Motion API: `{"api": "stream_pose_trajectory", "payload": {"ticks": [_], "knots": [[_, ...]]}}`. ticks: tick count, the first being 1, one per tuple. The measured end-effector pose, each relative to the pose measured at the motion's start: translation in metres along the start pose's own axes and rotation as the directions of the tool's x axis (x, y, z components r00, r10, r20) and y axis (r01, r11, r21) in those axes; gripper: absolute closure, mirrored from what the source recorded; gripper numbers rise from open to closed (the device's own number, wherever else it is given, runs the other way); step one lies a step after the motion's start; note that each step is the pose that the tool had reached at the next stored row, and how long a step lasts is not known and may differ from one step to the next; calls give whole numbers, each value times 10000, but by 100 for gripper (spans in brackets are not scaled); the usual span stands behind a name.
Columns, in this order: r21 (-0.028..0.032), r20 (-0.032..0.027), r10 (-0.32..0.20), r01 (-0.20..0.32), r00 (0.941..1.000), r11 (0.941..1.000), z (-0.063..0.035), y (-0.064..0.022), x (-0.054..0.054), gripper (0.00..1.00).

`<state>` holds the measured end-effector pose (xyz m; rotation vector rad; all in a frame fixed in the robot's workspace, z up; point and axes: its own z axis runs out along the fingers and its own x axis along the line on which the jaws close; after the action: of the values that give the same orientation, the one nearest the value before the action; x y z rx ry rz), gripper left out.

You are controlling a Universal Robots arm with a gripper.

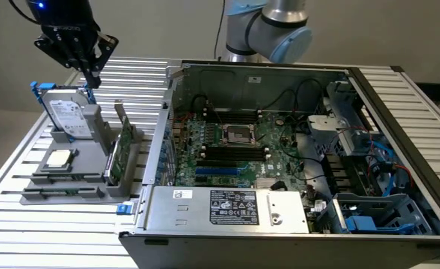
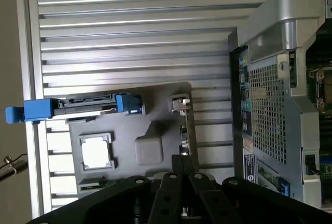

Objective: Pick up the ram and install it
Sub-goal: 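Reach for the ram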

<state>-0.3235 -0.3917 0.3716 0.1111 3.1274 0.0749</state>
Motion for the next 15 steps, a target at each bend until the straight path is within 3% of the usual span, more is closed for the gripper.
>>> {"api": "stream_pose_trajectory", "payload": {"ticks": [5,15], "knots": [[-18,-2,-3,3,10000,10000,3,-35,215,89],[-82,-12,-141,141,9999,9999,7,-159,471,89]]}}
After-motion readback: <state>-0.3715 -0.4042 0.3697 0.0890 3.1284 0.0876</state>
